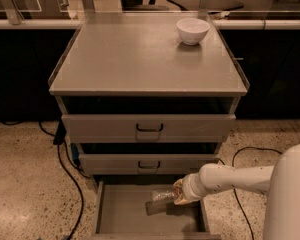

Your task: Place water bottle into bottom drawer

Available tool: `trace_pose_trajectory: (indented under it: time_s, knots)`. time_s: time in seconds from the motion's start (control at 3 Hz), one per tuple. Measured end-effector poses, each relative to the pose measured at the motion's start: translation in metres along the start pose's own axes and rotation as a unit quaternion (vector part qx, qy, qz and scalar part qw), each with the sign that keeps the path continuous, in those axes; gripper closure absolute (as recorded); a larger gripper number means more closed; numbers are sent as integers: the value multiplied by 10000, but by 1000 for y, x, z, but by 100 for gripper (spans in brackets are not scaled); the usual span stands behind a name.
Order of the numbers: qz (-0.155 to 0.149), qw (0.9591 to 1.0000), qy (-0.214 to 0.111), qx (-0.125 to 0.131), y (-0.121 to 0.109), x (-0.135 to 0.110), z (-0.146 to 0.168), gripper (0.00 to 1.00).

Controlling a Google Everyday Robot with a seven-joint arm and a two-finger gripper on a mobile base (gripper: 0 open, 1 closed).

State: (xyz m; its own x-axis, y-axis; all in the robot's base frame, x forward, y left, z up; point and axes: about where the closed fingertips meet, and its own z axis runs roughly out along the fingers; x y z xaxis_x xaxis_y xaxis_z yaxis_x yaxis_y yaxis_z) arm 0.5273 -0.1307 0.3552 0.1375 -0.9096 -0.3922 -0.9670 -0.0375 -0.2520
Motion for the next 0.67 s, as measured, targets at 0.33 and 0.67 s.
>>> trace_pose_trajectory:
  time_s: [0.33, 0.67]
  knots:
    - [63, 9998, -150, -96, -3, 15, 36, 100]
    - [122, 9987, -398, -282, -8, 22, 93, 100]
